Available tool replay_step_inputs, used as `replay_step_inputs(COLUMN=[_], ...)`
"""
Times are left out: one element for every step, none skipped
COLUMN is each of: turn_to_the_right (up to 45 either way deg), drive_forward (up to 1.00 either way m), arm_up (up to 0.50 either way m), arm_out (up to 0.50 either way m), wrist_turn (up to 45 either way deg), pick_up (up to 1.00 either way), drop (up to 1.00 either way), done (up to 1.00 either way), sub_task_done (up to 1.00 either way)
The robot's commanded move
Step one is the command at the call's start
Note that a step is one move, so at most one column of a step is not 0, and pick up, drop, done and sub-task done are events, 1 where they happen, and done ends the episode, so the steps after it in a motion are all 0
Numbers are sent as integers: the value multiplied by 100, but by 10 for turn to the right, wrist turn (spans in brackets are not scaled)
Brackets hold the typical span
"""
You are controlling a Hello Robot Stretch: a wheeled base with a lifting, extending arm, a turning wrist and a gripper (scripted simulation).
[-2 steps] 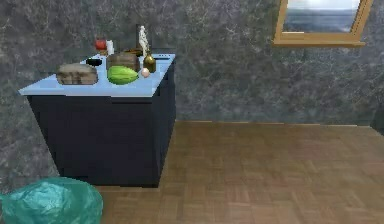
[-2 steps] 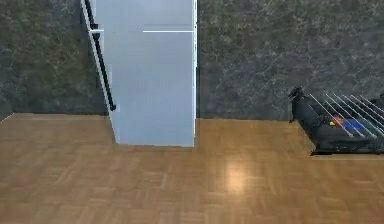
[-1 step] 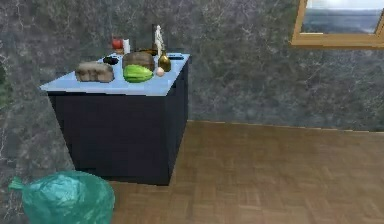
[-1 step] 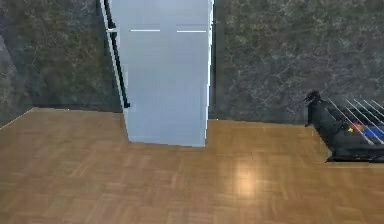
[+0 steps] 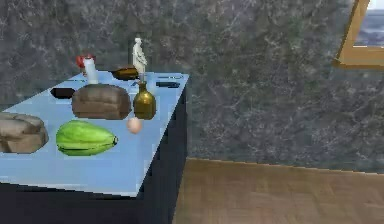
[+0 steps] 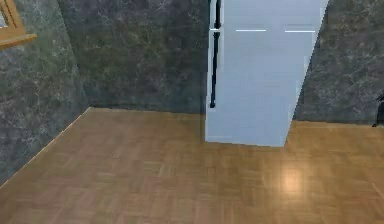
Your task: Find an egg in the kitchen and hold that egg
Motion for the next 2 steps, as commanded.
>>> replay_step_inputs(turn_to_the_right=[-450, -450], drive_forward=[0, 0], arm_up=[0, 0], arm_out=[0, 0], wrist_turn=[0, 0], pick_up=[0, 0], drop=[0, 0], done=[0, 0], sub_task_done=[0, 0])
